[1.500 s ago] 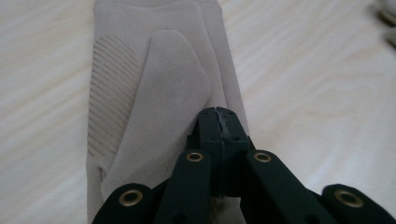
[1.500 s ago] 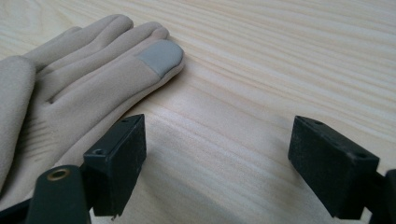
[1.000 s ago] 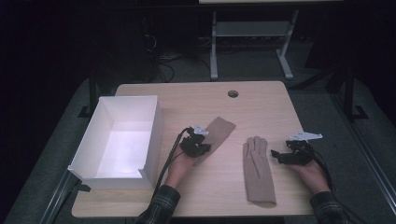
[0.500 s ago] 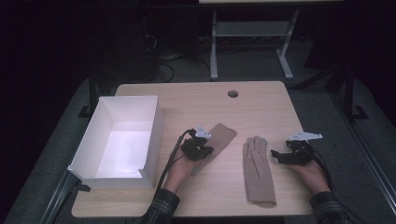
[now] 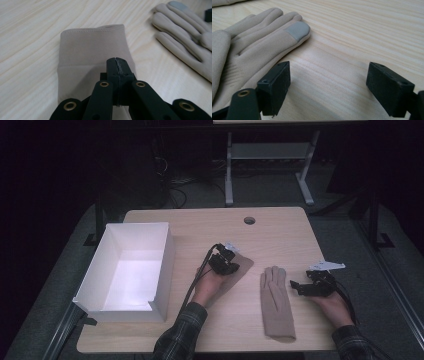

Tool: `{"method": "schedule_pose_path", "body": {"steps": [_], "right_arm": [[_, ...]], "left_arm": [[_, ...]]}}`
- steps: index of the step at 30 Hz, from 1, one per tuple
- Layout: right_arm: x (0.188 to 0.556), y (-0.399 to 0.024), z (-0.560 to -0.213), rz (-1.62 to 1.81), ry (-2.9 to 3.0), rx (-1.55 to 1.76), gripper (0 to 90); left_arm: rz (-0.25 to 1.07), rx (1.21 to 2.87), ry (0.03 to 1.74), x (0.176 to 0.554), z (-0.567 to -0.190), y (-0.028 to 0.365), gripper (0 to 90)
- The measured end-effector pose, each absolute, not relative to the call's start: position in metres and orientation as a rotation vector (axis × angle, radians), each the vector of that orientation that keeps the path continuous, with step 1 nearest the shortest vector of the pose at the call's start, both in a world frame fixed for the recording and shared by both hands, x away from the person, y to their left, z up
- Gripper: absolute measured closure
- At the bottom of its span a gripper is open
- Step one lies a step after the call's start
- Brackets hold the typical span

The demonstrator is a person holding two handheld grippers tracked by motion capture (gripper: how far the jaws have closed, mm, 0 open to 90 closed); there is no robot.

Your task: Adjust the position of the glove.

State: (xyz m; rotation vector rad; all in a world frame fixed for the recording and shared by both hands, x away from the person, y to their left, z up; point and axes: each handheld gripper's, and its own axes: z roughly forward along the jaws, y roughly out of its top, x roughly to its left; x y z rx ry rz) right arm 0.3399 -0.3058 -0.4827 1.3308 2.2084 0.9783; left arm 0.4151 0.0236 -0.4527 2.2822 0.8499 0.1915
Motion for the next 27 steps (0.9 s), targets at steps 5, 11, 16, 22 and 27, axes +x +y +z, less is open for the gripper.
{"method": "schedule_pose_path", "body": {"steps": [5, 11, 16, 22, 27], "right_arm": [[0.34, -0.306, -0.483, 0.978, 2.209, 1.332, 19.2], [0.34, -0.306, -0.483, 0.979, 2.21, 1.334, 19.2], [0.34, -0.306, -0.483, 0.978, 2.211, 1.334, 19.2], [0.34, -0.306, -0.483, 0.978, 2.211, 1.334, 19.2], [0.34, -0.306, -0.483, 0.977, 2.211, 1.333, 19.3]], "left_arm": [[0.162, 2.286, 0.865, 0.423, -0.462, 0.022, 89.8], [0.163, 2.319, 0.851, 0.419, -0.459, 0.019, 89.8], [0.145, 2.321, 0.814, 0.407, -0.46, 0.017, 89.8], [0.131, 2.338, 0.784, 0.393, -0.459, 0.022, 89.8], [0.111, 2.342, 0.756, 0.379, -0.46, 0.026, 89.8]]}}
